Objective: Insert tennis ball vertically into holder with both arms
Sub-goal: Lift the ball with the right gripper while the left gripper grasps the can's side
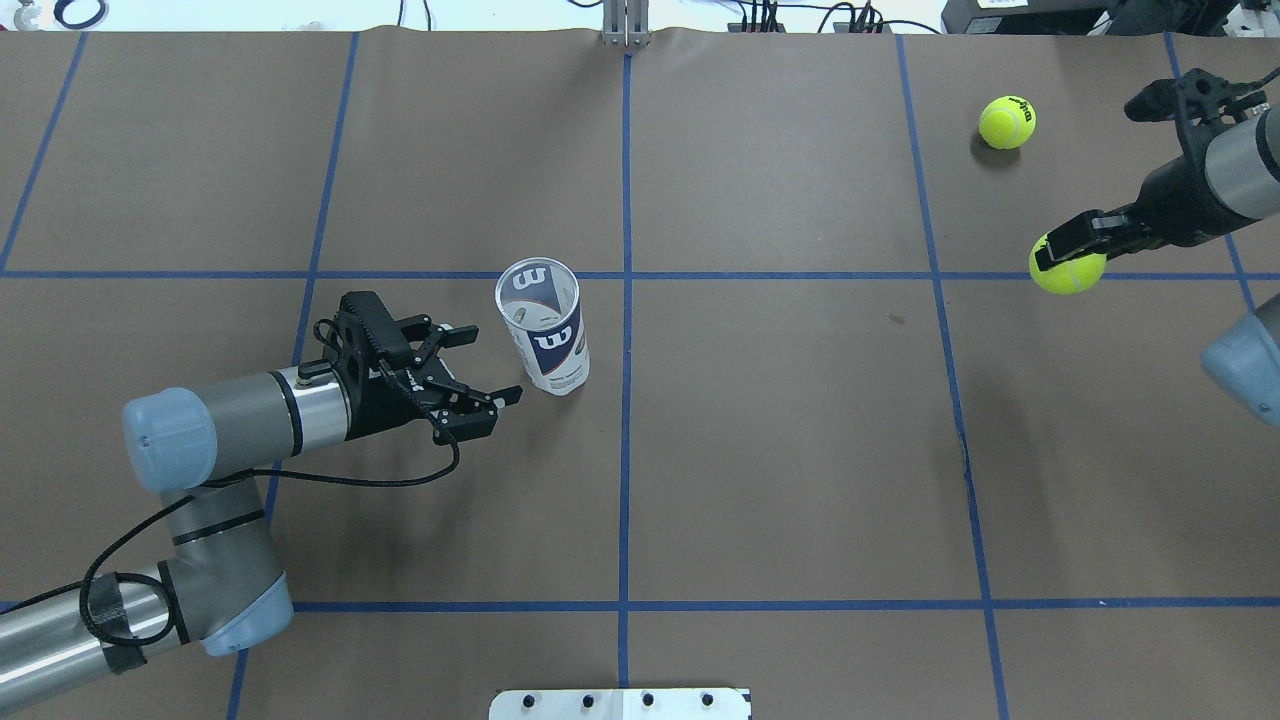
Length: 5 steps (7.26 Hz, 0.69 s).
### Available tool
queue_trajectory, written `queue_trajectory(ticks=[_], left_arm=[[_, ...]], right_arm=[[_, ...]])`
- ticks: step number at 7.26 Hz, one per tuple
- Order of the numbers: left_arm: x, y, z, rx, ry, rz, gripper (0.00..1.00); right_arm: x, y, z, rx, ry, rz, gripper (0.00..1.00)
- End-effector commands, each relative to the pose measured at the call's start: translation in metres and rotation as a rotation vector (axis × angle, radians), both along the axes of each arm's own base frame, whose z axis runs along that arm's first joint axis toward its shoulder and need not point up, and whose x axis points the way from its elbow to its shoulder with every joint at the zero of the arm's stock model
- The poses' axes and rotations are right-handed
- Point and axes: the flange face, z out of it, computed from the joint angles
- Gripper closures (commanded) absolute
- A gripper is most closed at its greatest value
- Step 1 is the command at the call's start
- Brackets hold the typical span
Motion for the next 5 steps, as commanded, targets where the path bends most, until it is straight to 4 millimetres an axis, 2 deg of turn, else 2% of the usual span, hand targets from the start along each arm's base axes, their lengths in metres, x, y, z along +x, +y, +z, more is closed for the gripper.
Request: queue_trajectory(ticks=[1,3,5], left_arm=[[0.009,0.005,-0.001,-0.001,-0.002,0.010,0.01],[0.028,0.000,-0.008,-0.001,-0.001,0.012,0.02],[0.031,-0.002,-0.012,0.001,0.003,0.012,0.02]], right_arm=[[0.010,-0.001,-0.021,0.012,-0.047,-0.007,1.00],[0.011,0.001,-0.030,0.025,-0.058,-0.008,1.00],[0.013,0.004,-0.037,0.034,-0.065,-0.008,1.00]])
